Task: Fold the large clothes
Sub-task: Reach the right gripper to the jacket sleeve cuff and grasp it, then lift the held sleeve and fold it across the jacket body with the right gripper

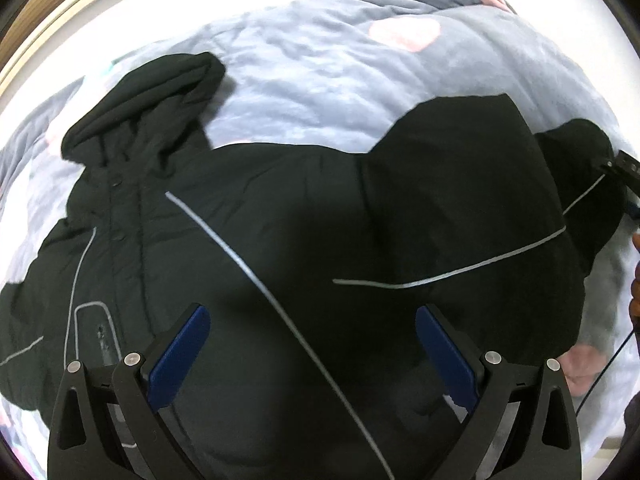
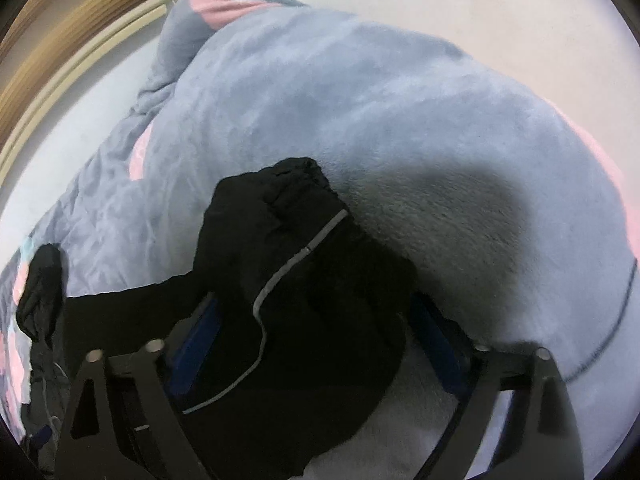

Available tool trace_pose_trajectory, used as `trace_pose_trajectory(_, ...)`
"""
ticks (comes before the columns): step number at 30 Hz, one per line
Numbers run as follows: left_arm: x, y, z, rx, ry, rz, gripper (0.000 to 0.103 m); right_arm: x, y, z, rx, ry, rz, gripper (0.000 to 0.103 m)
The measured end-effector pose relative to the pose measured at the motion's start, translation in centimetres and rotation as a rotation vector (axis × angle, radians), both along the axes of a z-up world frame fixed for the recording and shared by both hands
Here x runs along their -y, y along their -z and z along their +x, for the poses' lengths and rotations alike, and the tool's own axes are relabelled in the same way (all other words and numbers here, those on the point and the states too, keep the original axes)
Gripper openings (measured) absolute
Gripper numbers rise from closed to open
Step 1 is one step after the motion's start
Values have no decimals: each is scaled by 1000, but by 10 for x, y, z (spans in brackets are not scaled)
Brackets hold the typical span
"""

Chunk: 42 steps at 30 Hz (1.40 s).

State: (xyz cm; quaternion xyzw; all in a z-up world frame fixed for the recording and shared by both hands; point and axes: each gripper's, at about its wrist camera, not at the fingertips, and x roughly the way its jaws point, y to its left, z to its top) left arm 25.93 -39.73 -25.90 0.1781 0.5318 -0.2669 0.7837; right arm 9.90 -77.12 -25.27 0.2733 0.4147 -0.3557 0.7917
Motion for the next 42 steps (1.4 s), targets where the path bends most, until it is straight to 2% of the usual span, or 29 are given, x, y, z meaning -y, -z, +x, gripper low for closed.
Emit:
trace_pose_trajectory(1,2,2,0,-1,4,1,102,-1,1,2,-6,-7,-10,88)
trace_pose_trajectory(2,5,4,0,-3,7,0,102,-2,2,4,-3,-19,-15,78)
trace_pose_trajectory(3,8,6,1,-6,10,-1,102,-4,2,6,3,-41,-15,68)
trace_pose_trajectory(5,14,8,2,-13,14,-5,102,-10,0,7,-1,-73,-30,38)
trace_pose_trajectory(7,20,10,3,-15,19,-15,102,-17,-7,7,31,-119,-18,25)
trace_pose_trajectory(8,23,10,3,-15,24,-19,102,-23,-13,5,50,-140,-17,23)
trace_pose_trajectory(11,37,8,2,-12,53,-38,102,-42,-48,-9,68,-163,-113,21)
trace_pose_trajectory(13,50,5,0,-15,83,-66,102,-45,-77,-31,77,-105,-225,21)
trace_pose_trajectory(15,66,4,-3,-17,118,-97,102,-35,-90,-53,104,-24,-248,21)
trace_pose_trajectory(17,82,10,-7,-32,146,-101,102,-14,-83,-70,102,34,-198,21)
trace_pose_trajectory(19,98,25,-10,-59,167,-93,102,3,-59,-71,62,66,-140,21)
trace_pose_trajectory(22,120,69,-10,-108,183,7,102,15,-22,-69,10,73,-72,21)
trace_pose_trajectory(24,125,98,-5,-151,183,54,103,17,-10,-69,-12,67,-59,21)
trace_pose_trajectory(26,125,102,-5,-139,197,41,103,18,-4,-64,-37,70,-67,21)
trace_pose_trajectory(29,117,89,-9,-128,211,25,103,18,-9,-59,-55,77,-64,21)
trace_pose_trajectory(33,86,57,-5,-138,187,-64,103,-3,-33,-60,-14,43,-79,20)
trace_pose_trajectory(38,20,7,11,-93,109,-153,103,-54,-60,-38,30,-64,-104,20)
trace_pose_trajectory(42,-42,-22,22,-53,35,-185,103,-103,-74,-7,53,-168,-105,19)
